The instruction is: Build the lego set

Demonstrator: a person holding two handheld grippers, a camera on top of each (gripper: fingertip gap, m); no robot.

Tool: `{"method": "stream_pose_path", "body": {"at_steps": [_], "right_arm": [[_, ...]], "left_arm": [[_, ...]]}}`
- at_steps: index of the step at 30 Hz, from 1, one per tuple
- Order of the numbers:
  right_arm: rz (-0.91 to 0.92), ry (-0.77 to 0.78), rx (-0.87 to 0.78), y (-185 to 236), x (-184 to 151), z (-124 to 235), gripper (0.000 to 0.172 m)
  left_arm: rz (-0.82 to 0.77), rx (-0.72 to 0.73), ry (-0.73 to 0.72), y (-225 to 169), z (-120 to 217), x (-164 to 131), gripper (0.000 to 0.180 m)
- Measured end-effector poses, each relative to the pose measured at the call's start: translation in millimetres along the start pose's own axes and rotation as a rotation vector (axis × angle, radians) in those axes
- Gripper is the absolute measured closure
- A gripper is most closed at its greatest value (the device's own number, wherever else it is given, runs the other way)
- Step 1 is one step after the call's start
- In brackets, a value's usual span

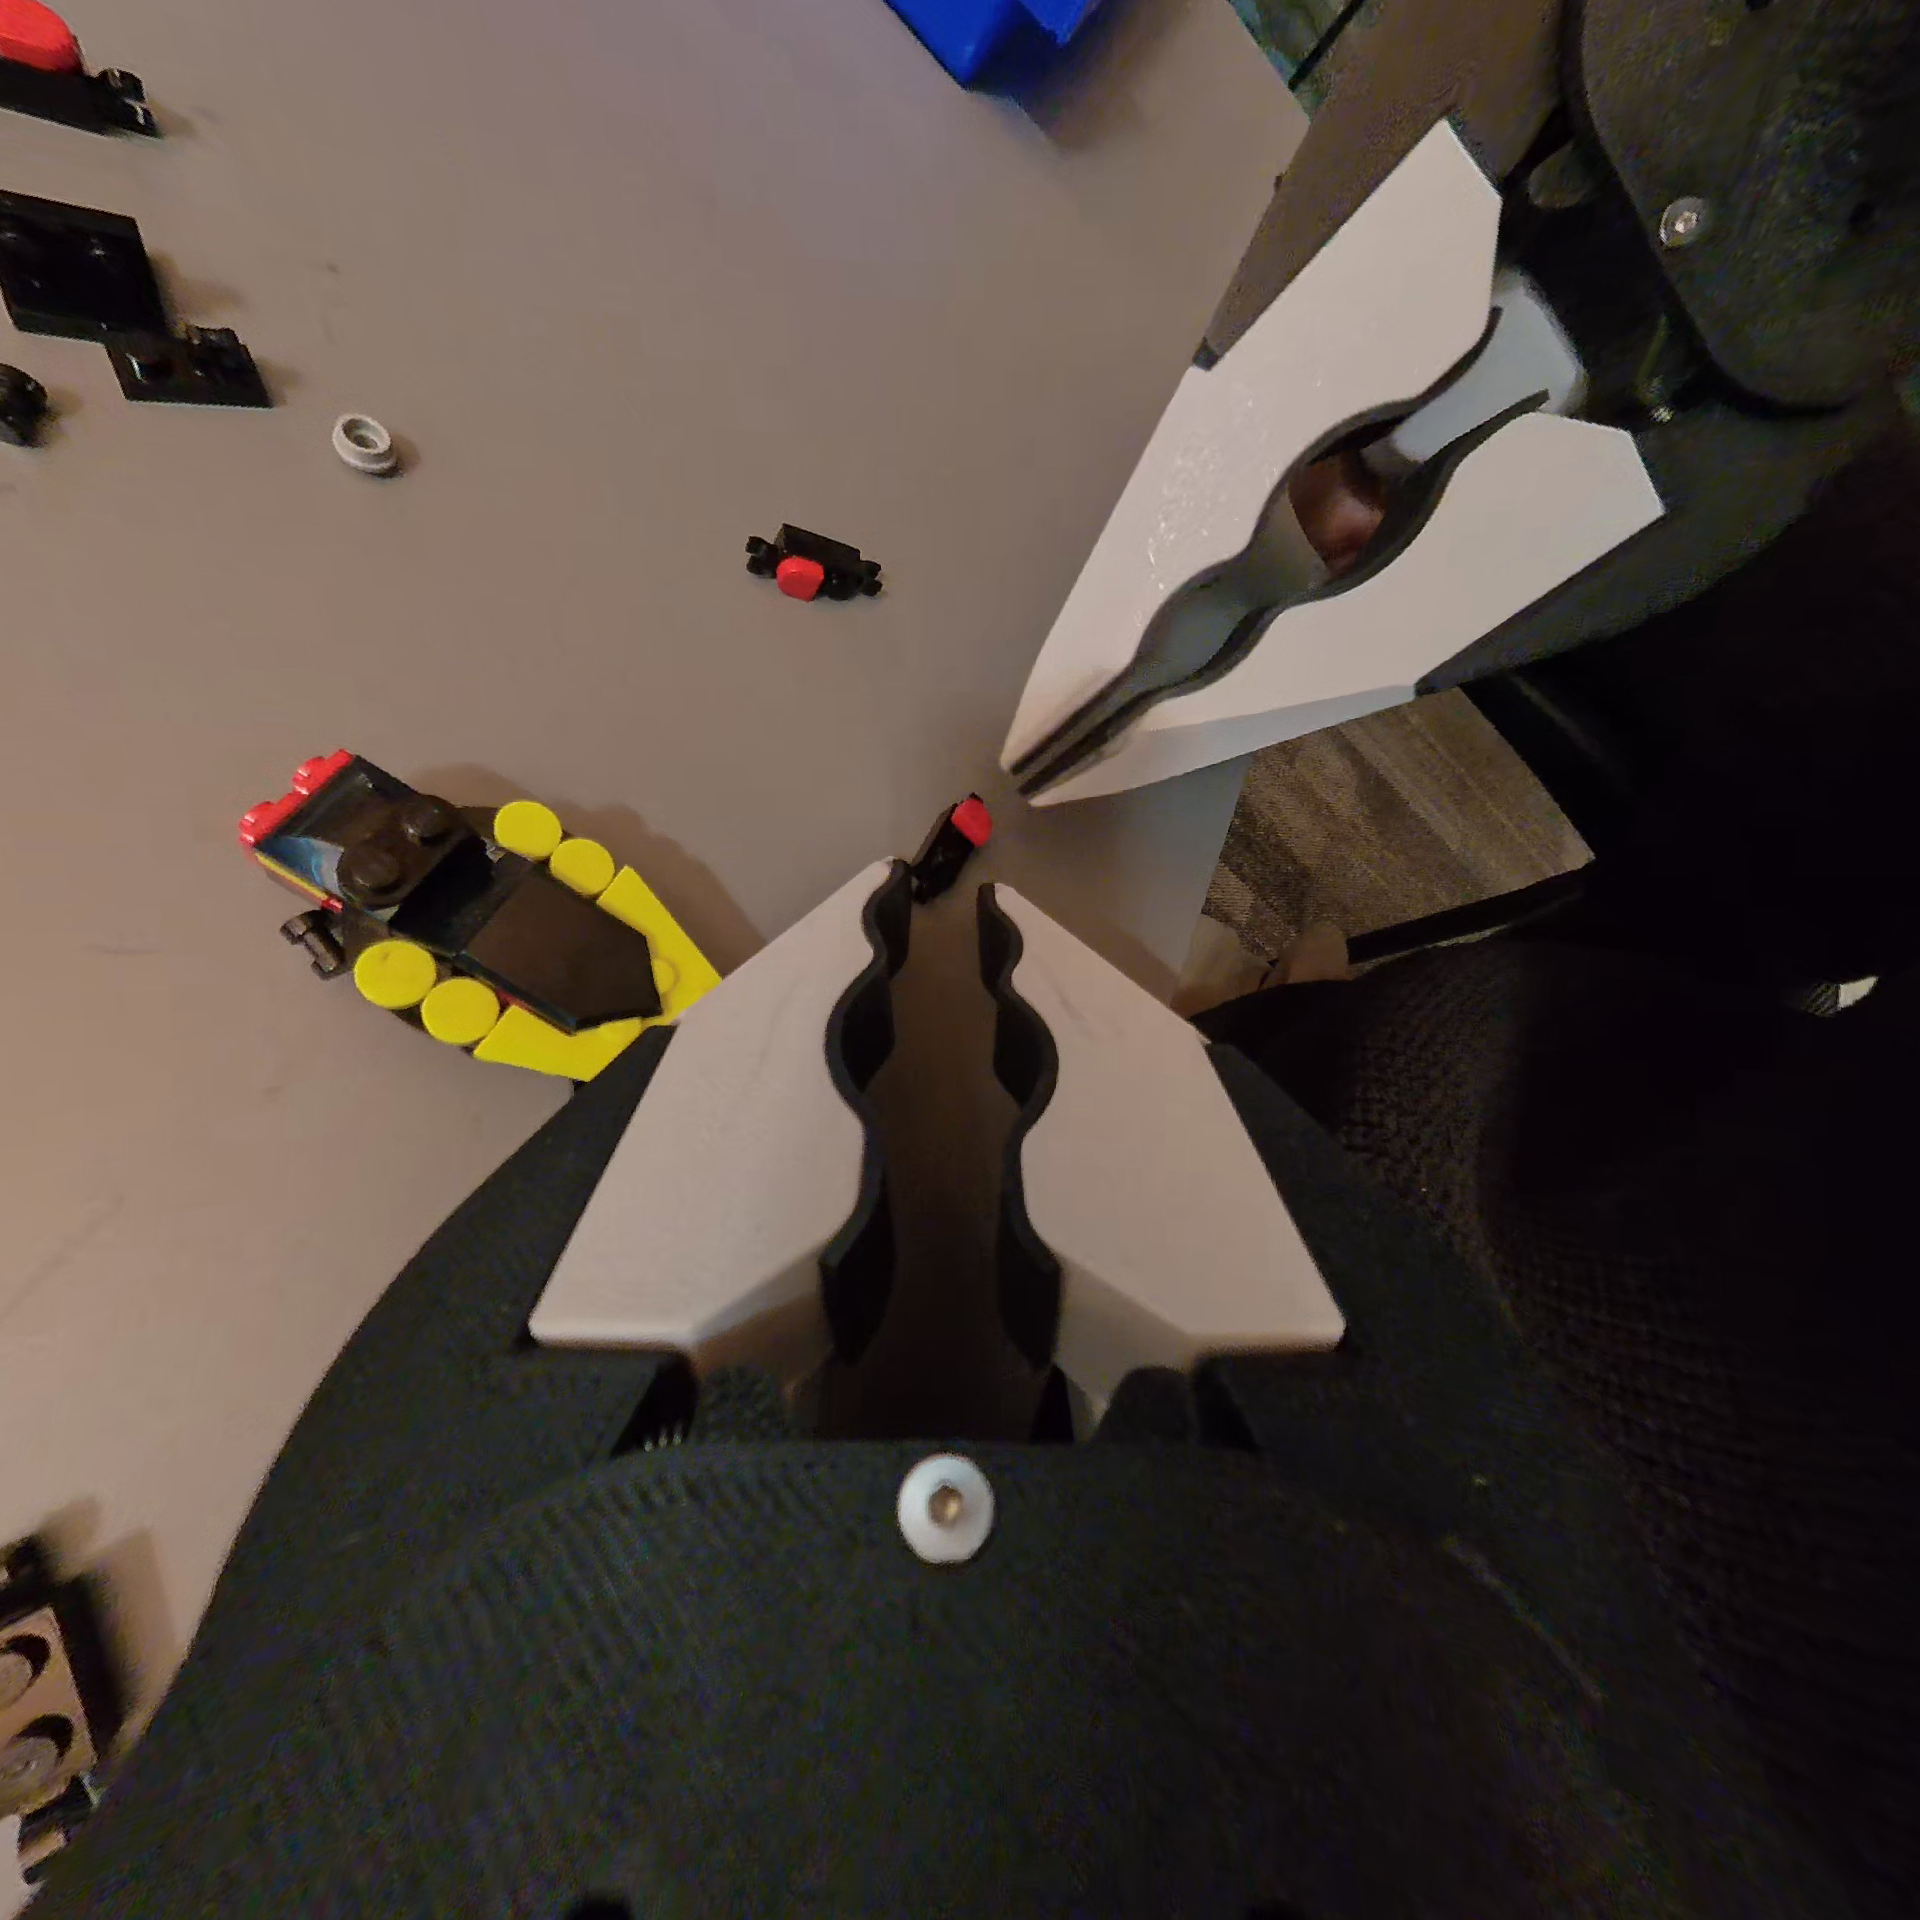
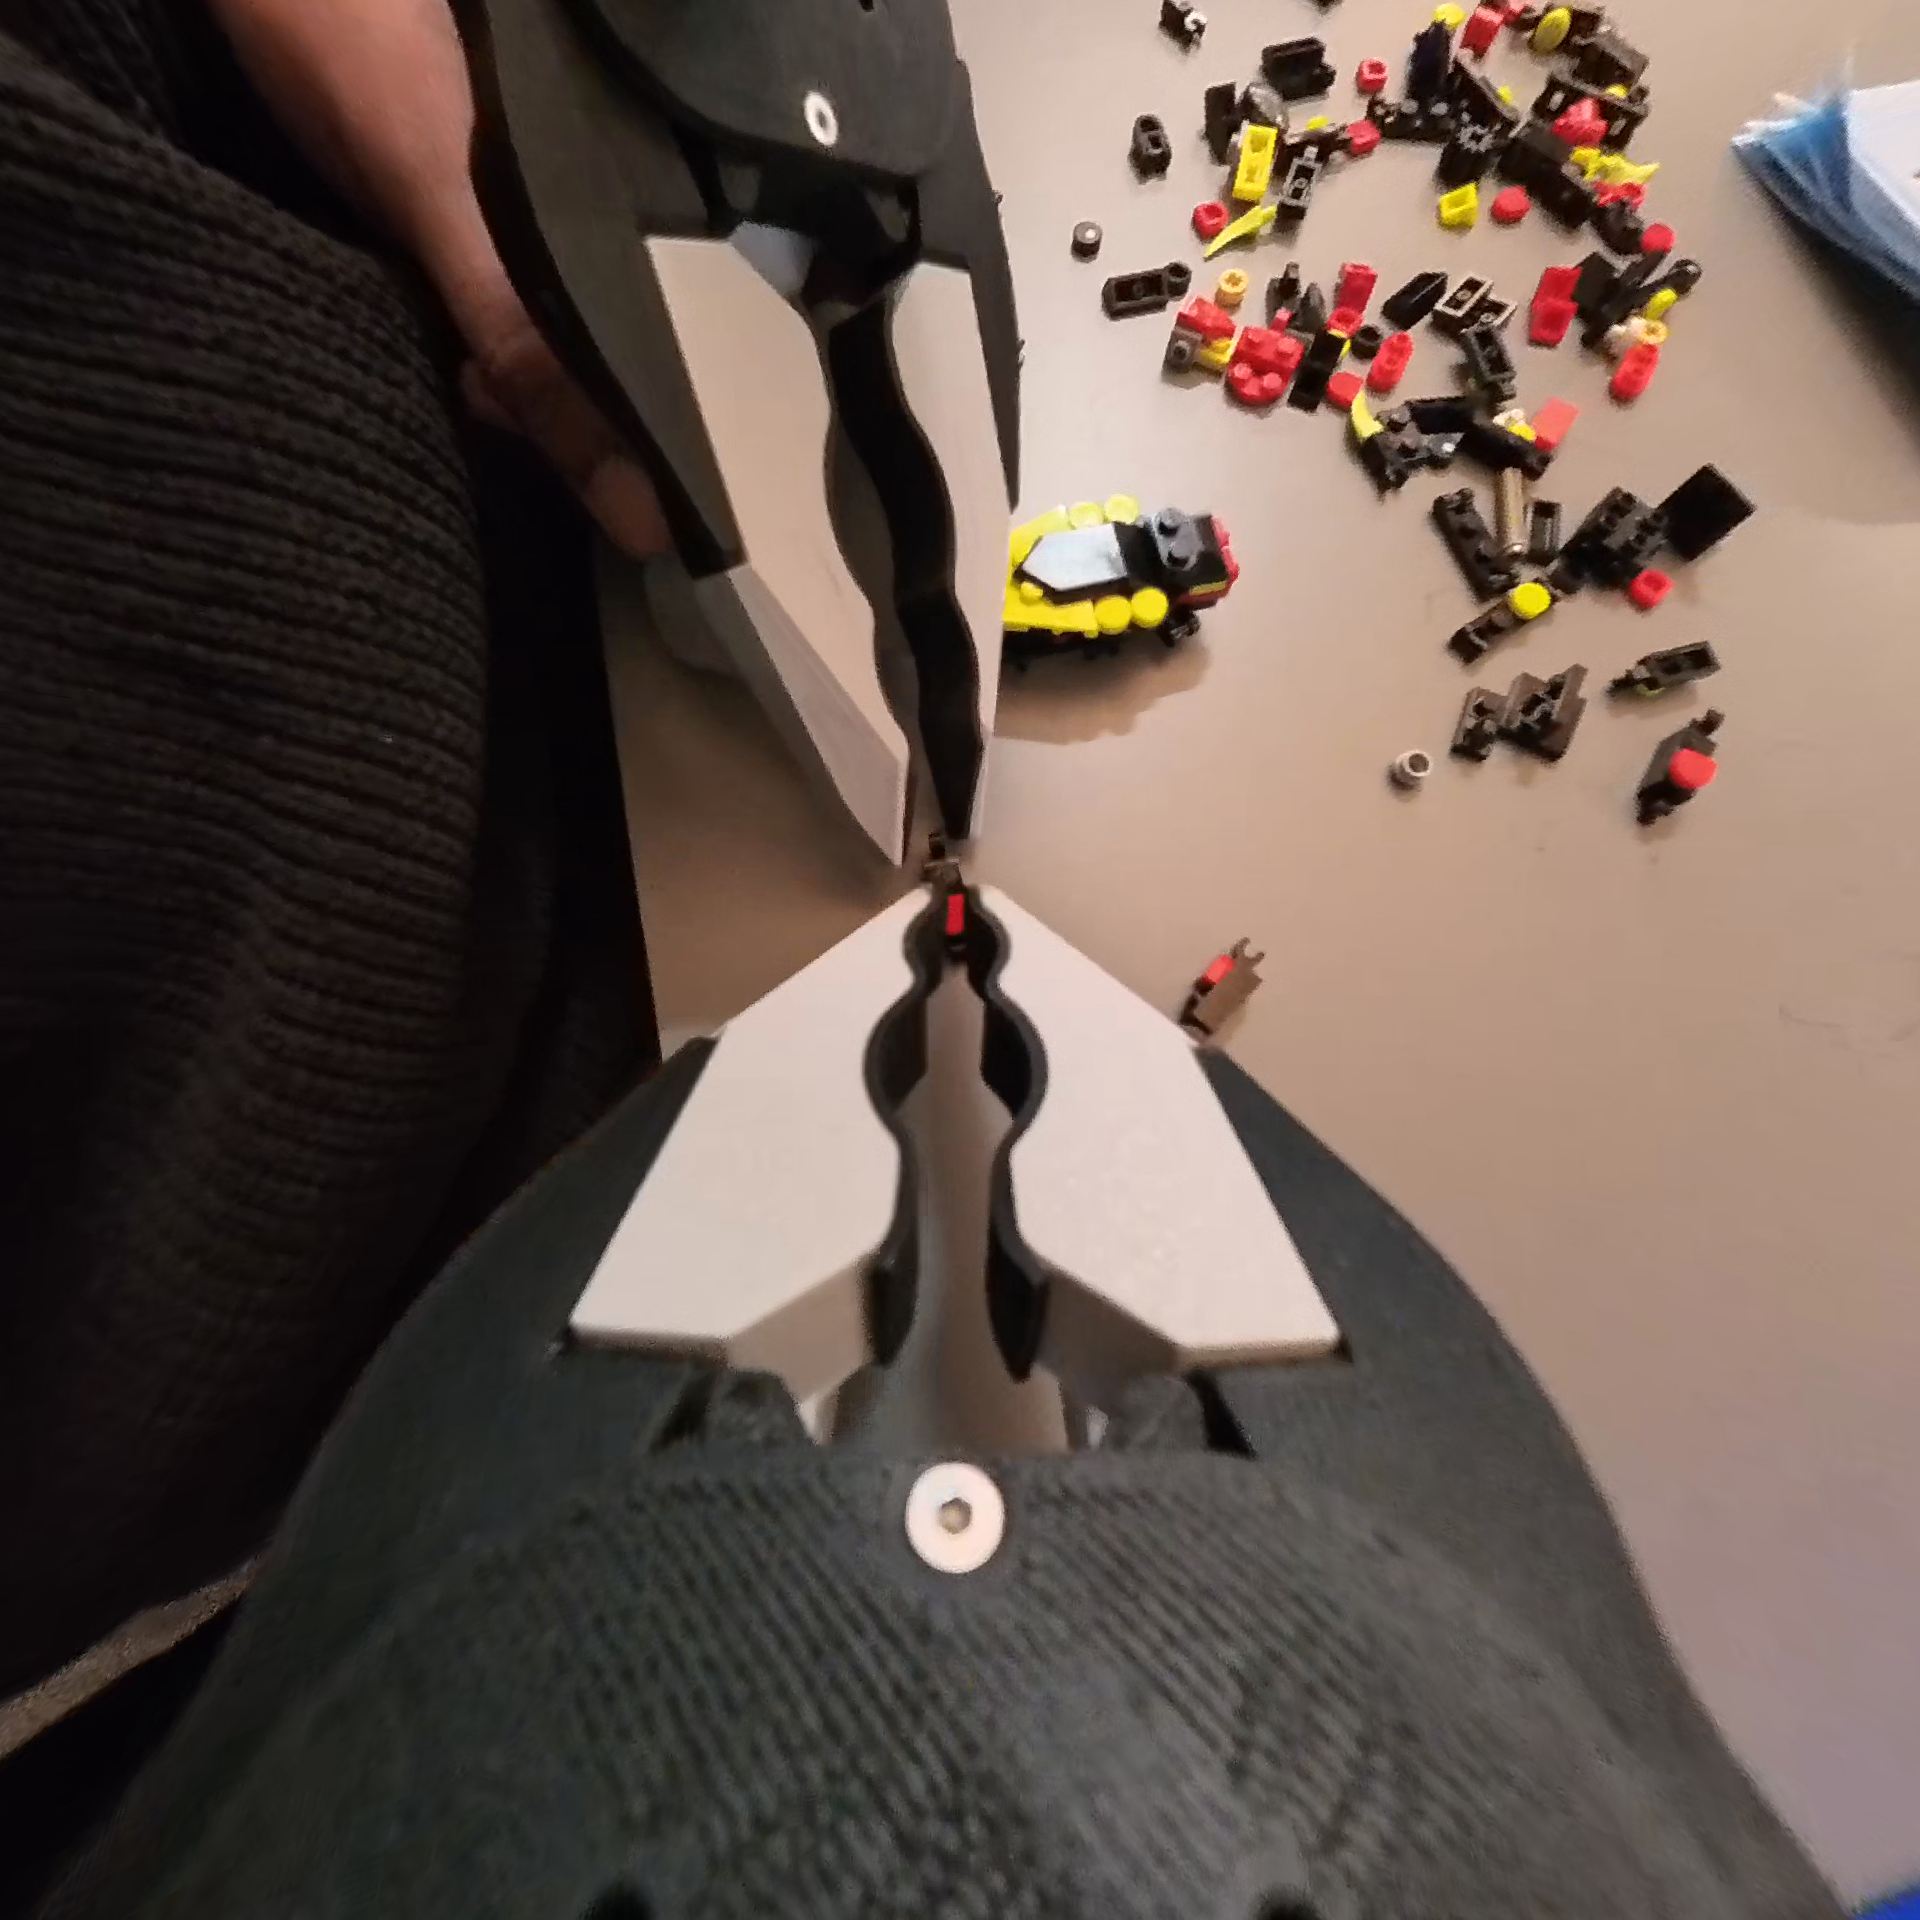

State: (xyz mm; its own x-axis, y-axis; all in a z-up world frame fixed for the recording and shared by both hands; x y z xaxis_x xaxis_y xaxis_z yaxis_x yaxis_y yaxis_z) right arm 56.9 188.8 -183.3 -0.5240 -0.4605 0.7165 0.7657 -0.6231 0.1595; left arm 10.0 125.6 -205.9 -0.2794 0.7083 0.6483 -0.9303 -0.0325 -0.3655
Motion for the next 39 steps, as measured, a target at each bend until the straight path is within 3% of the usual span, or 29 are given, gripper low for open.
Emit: {"method": "stream_pose_path", "body": {"at_steps": [1,27,34,39], "right_arm": [[-0.002,0.008,-0.005,0,1,-1,0.172],[-0.076,0.140,0.018,-3,3,-13,0.172],[-0.104,0.104,0.012,-3,2,-17,0.172],[-0.049,0.066,-0.079,-8,2,-7,0.172]], "left_arm": [[0.001,0.000,0.001,0,0,0,0.170],[0.009,0.005,0.016,1,-2,0,0.177],[0.009,0.005,0.015,1,-2,-1,0.177],[0.020,0.005,0.013,2,-2,0,0.177]]}}
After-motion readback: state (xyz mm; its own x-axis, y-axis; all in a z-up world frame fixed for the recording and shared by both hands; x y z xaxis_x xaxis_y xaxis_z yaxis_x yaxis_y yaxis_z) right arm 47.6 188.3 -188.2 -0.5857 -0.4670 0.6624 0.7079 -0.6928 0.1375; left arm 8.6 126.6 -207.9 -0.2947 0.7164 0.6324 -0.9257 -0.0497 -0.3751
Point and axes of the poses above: each gripper's, where its closed fingertips meet, z back along the fingers, x out of its top, y = z × x across the jaws, the point moved 5 cm from there along z, back along the fingers, and after that the axes turned 14 degrees about x, right-handed, at the moved point
